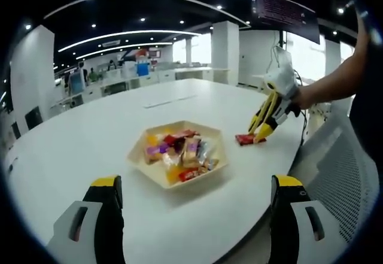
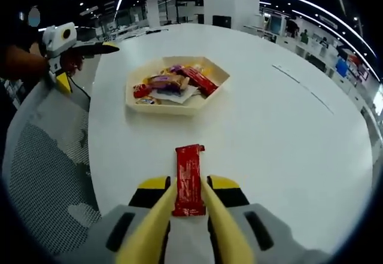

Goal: Place the target food into the container with the food tongs after gripping and lifting it, then release it inside without dropping or visibly crushing the food.

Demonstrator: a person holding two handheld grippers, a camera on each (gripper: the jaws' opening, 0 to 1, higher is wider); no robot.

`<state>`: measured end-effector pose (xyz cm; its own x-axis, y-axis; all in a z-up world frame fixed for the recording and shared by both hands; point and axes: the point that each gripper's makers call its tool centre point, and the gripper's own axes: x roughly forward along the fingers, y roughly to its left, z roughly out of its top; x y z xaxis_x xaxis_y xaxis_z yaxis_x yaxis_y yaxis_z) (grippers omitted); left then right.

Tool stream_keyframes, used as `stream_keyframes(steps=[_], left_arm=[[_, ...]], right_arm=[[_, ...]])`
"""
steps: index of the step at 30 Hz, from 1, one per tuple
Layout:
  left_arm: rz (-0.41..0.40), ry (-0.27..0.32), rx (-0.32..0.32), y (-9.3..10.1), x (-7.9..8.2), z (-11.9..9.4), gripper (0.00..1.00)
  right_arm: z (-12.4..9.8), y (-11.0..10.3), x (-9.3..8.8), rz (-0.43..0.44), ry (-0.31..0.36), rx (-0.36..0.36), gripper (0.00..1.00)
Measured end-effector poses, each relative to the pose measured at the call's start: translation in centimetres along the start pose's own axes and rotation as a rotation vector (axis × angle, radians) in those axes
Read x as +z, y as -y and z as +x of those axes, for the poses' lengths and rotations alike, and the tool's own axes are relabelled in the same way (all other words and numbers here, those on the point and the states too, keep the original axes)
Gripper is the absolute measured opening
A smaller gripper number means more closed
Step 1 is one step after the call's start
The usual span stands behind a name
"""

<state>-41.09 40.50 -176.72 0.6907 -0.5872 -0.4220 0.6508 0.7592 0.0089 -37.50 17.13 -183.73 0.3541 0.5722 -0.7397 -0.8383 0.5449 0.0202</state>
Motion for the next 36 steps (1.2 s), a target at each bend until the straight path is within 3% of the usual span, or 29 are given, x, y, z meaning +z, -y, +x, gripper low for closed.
stream_keyframes(steps=[17,36], left_arm=[[0.022,0.0,-0.01,0.2,0.1,0.0,0.99],[0.015,-0.013,-0.005,0.2,-0.1,-0.1,0.99]], right_arm=[[-3.3,2.4,4.9,-0.04,0.021,0.024,0.23],[-4.0,2.4,7.6,-0.073,0.018,0.056,0.23]])
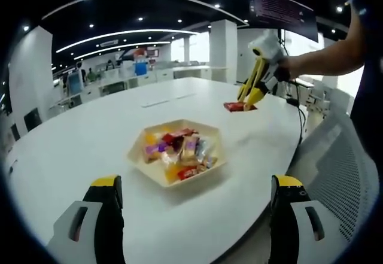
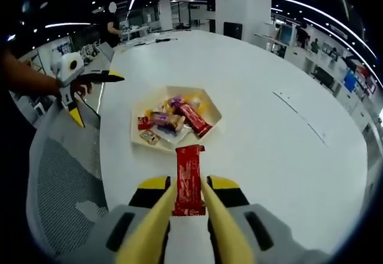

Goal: Place the target food into the container with the food tongs after gripping and lifting it, then release it inside without dropping or visibly crushing the food.

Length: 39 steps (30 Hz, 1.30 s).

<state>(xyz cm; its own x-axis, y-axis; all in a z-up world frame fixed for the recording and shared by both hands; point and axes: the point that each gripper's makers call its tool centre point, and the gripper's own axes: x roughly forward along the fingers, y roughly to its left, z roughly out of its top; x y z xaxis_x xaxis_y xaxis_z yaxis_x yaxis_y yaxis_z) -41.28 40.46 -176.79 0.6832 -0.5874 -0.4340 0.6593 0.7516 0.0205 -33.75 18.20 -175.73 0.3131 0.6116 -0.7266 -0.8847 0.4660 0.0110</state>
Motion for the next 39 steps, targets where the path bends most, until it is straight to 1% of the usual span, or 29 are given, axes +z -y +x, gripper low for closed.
stream_keyframes(steps=[2,6,8,11,20,32,39], left_arm=[[-0.001,0.007,0.005,-0.1,0.1,-0.1,0.99],[0.0,0.002,0.007,-0.2,0.0,-0.1,0.99],[-0.01,-0.001,0.004,-0.2,-0.1,0.0,0.99],[-0.003,0.001,0.007,-0.2,0.0,0.0,0.99],[-0.003,-0.005,0.0,-0.2,-0.2,0.0,0.99],[0.002,-0.011,0.01,-0.3,-0.1,-0.2,0.99],[0.004,-0.011,0.016,-0.4,-0.2,-0.2,0.99]], right_arm=[[0.1,0.1,0.3,-0.006,0.0,0.004,0.23],[0.4,-0.2,1.4,-0.023,0.0,0.018,0.23],[0.5,-0.2,2.0,-0.029,0.002,0.024,0.23],[0.6,-0.3,2.9,-0.025,0.006,0.036,0.23],[1.2,-0.5,5.4,-0.064,0.008,0.054,0.23],[2.8,-1.2,8.6,-0.118,0.009,0.088,0.23],[3.9,-1.5,10.9,-0.155,0.01,0.107,0.23]])
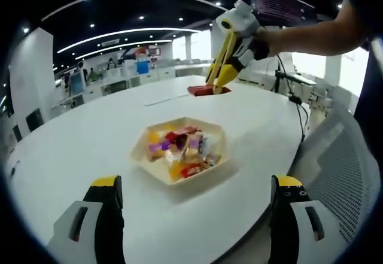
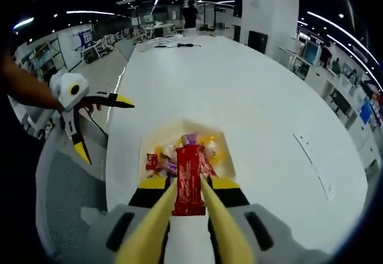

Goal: Place the target food into the container with the food tongs after gripping and lifting it, then release it inside without dropping or visibly crushing the food.

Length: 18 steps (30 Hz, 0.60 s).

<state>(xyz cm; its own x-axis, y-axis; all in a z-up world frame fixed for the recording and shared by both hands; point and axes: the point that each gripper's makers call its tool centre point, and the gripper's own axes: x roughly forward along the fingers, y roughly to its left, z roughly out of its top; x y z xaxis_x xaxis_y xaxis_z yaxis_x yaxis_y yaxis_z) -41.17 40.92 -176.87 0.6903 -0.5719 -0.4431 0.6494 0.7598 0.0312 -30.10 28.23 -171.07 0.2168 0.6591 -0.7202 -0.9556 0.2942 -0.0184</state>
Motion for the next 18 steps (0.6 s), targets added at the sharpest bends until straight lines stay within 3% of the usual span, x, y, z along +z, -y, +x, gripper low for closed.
stream_keyframes(steps=[18], left_arm=[[-0.006,-0.001,0.005,0.0,0.0,0.0,0.99]], right_arm=[[3.7,-0.8,5.2,-0.068,0.013,0.063,0.23]])
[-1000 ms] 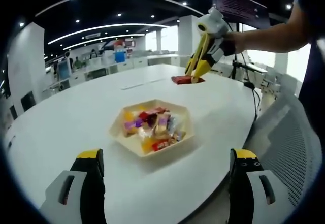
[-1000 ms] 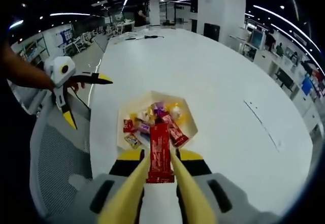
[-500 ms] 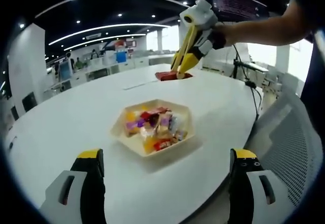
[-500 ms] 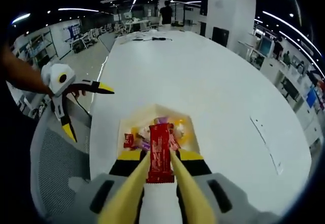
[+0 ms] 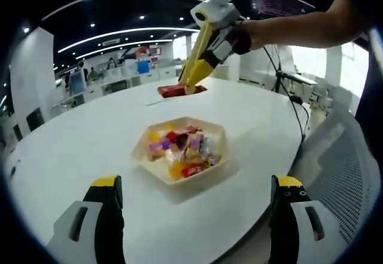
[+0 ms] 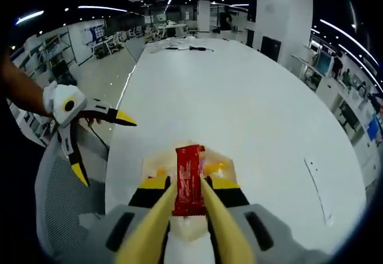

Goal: Place the target food into the container with the food tongs after gripping and lifting it, then release it inside without dropping or visibly crushing the food.

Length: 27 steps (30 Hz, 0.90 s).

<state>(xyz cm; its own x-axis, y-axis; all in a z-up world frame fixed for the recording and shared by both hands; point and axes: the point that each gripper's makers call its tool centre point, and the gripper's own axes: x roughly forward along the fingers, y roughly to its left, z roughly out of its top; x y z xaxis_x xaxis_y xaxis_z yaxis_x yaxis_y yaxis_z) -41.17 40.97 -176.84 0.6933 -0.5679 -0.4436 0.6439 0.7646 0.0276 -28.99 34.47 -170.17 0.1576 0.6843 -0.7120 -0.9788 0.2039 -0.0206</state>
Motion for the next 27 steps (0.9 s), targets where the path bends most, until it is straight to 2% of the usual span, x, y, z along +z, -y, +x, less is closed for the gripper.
stream_keyframes(steps=[9,27], left_arm=[[-0.008,0.004,0.002,0.0,0.2,0.0,0.99],[-0.014,0.002,-0.003,0.0,0.1,0.1,0.98]], right_arm=[[1.7,0.2,2.3,-0.025,0.006,0.014,0.23],[2.3,0.1,2.5,-0.039,-0.006,0.024,0.23]])
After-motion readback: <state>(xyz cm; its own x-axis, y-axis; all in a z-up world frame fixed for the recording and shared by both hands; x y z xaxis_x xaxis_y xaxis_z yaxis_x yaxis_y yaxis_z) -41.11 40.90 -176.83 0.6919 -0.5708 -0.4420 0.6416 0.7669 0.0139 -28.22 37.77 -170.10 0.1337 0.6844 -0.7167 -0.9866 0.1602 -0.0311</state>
